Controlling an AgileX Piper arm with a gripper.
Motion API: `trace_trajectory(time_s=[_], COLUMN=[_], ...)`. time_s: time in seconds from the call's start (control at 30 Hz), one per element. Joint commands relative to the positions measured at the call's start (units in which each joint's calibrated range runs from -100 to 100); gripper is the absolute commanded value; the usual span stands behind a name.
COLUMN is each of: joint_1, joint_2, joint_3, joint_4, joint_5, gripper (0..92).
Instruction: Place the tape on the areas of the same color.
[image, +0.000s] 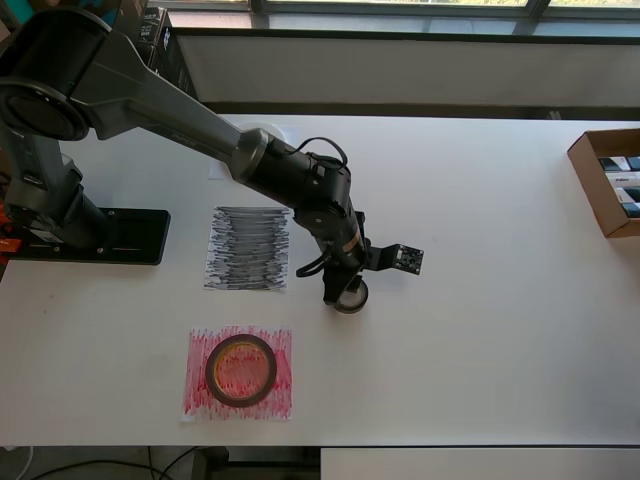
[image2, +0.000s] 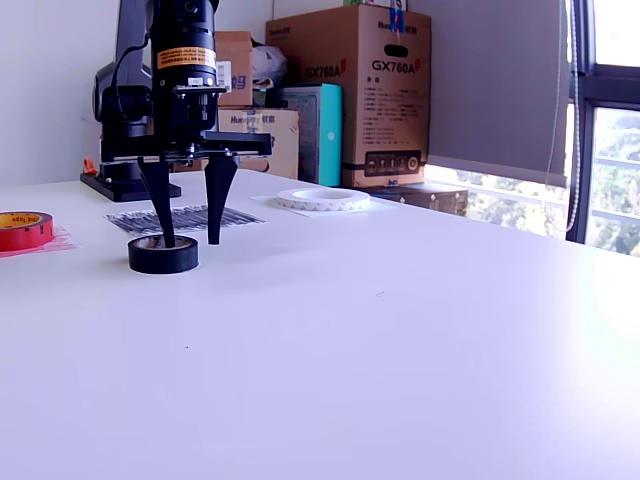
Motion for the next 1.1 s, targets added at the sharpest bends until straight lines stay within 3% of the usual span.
trace_trajectory(time_s=[0.0,1.07], joint_1=[-0.1,-0.2], joint_2=[-0.2,1.2], joint_3=[0.4,0.2], joint_4=[-0.1,-0.1], joint_5=[0.1,0.2], gripper=[45.5,45.5])
